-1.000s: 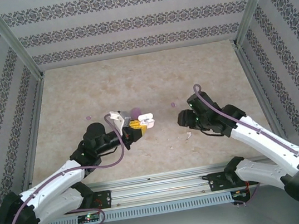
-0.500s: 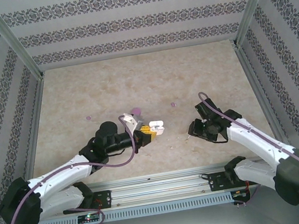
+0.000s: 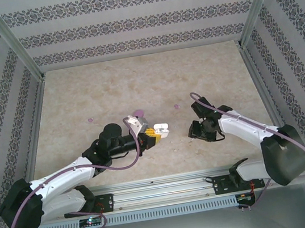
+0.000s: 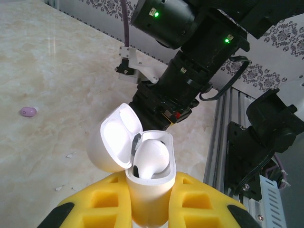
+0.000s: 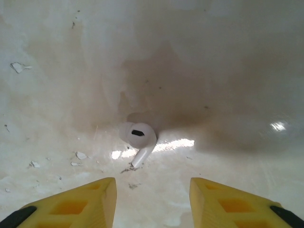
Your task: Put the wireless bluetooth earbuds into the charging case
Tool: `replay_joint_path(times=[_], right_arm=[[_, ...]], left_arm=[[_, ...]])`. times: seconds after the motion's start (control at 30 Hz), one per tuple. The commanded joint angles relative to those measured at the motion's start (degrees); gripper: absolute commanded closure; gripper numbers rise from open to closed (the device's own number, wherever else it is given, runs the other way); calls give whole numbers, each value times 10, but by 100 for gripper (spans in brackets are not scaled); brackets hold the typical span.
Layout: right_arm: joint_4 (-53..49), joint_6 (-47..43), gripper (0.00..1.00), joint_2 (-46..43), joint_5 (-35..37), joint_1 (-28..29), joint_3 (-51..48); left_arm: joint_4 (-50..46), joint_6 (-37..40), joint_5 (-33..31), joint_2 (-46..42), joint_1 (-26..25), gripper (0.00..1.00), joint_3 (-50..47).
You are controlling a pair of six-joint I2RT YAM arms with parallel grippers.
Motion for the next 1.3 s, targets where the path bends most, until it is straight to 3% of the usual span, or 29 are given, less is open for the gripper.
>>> replay_joint_path(times=[0.0, 0.43, 0.77, 1.27], right_arm=[[10, -21, 56, 23, -5, -7, 23], [6, -55, 60, 139, 7, 5, 74], [-38, -86, 73, 199, 27, 40, 121], [-88, -112, 77, 51, 110, 100, 153]], left_arm=[[28, 13, -4, 2, -11, 100, 8], [21, 28, -4, 11, -12, 100, 15], [25, 26, -4, 9, -12, 100, 9], [45, 3, -21, -1, -11, 100, -1]])
